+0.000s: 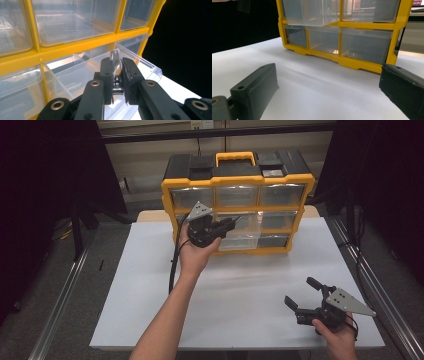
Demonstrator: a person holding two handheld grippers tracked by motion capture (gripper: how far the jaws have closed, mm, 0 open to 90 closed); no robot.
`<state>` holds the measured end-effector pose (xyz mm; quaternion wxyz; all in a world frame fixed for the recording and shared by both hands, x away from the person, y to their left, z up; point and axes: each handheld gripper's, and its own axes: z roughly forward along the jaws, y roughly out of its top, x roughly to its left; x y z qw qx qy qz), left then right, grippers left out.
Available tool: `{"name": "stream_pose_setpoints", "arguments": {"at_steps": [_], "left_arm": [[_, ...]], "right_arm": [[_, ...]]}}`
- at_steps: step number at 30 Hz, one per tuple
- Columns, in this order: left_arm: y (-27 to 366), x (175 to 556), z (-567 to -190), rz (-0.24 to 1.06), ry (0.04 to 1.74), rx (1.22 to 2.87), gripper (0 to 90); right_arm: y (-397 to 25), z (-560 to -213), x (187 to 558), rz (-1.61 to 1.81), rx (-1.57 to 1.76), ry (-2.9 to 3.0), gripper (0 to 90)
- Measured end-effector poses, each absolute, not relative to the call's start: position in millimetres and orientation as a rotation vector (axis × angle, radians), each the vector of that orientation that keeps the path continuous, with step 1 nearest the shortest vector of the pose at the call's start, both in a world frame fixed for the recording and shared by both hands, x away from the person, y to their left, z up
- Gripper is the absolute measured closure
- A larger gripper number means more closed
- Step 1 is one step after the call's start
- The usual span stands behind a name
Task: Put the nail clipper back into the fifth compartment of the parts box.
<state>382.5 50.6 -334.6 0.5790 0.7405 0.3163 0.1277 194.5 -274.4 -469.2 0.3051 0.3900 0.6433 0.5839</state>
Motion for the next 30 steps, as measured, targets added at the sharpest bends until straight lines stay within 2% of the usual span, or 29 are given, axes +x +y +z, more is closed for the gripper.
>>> {"name": "stream_pose_setpoints", "arguments": {"at_steps": [30], "left_arm": [[47.3,390.4,-340.9,0.307,0.734,1.749,80.3]], "right_arm": [[-275.7,-469.3,194.8,1.554,1.038,1.700,1.7]]}}
